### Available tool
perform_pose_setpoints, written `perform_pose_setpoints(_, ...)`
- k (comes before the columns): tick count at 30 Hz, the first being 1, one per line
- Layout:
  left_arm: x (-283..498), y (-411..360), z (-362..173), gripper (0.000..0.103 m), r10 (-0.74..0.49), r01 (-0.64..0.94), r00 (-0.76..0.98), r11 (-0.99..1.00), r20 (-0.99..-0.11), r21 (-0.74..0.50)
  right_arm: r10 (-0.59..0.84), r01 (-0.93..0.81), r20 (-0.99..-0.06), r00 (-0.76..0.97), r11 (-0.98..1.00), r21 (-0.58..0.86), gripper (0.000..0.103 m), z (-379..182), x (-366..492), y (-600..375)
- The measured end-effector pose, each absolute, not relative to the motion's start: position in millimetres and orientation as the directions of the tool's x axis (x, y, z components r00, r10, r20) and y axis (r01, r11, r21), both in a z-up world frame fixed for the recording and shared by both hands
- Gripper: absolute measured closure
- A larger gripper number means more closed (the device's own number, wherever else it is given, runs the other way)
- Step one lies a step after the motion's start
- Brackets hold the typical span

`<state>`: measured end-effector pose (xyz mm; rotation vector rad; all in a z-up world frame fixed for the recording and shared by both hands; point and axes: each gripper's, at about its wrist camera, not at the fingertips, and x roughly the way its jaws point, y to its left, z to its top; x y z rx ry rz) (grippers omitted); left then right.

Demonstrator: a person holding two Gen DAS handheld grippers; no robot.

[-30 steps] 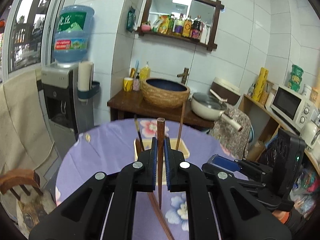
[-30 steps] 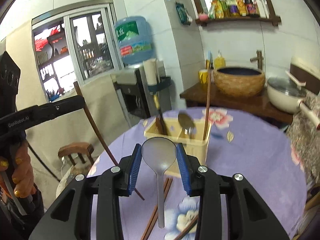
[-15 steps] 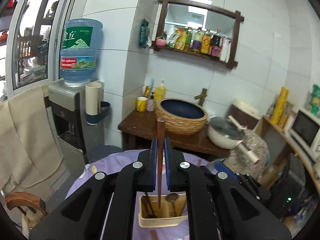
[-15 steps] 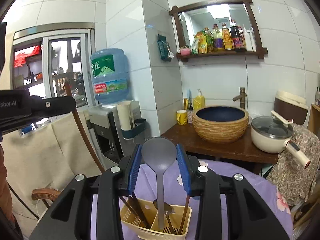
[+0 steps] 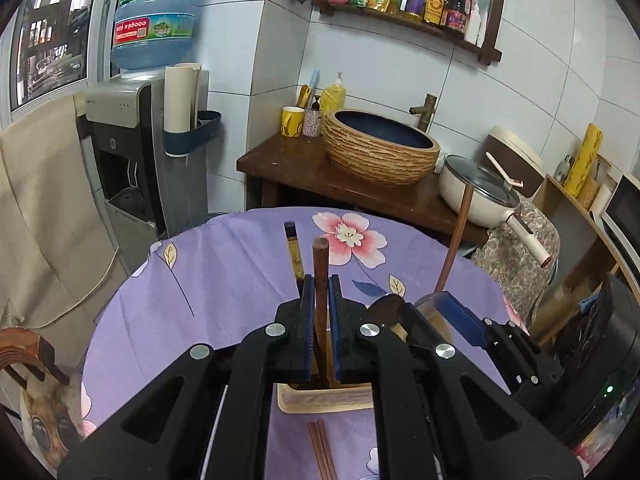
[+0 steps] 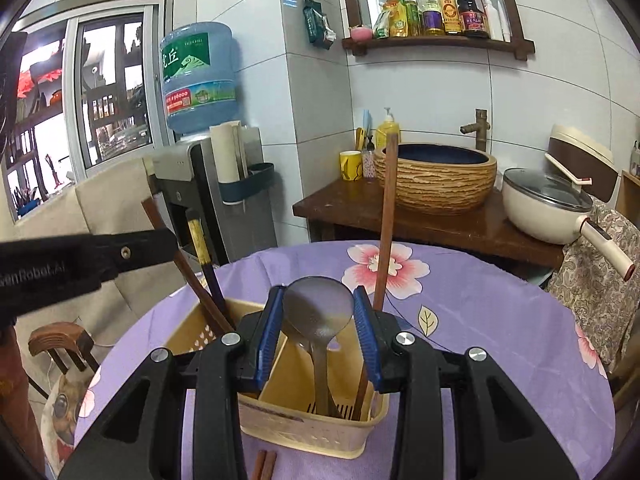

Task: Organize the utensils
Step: 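Open both tools and move them back toward the remaining chopsticks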

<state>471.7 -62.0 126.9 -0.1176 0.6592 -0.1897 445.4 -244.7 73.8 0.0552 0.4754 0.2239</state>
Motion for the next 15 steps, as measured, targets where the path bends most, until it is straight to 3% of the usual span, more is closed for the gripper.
perform_pose_setpoints(4,472.3,-58.9,121.1,0.096,-0.223,0.137,0.777,0.973,-0.589,-0.187,0.225,-0.202,-0.46,0.859,0.974,0.099,0.067,66.3,448.1,-243.7)
perform_pose_setpoints(6,469.5,-55.8,122.9,0.095,-0.234,0.141,0.778,0.97,-0.584,-0.2,0.22,-0.201,-0.451,0.865,0.975,0.09,0.06,64.8,445.4,-244.2)
perform_pose_setpoints(8,461.7,-52.8,127.3,0.087,-0.247,0.157,0.782,0.967,-0.572,-0.203,0.211,-0.196,-0.433,0.876,0.977,0.08,0.055,65.3,440.3,-245.9)
perform_pose_setpoints(10,445.7,-48.7,133.8,0.059,-0.243,0.162,0.807,0.967,-0.538,-0.195,0.218,-0.202,-0.417,0.882,0.976,0.083,0.051,66.1,432.8,-249.6)
perform_pose_setpoints(12,427.9,-43.8,139.0,0.041,-0.236,0.157,0.835,0.968,-0.497,-0.195,0.228,-0.208,-0.401,0.887,0.974,0.093,0.048,68.2,424.1,-254.5)
perform_pose_setpoints(15,395.5,-34.4,133.1,0.032,-0.228,0.158,0.856,0.97,-0.465,-0.185,0.224,-0.2,-0.38,0.898,0.974,0.103,0.044,69.8,402.6,-263.7)
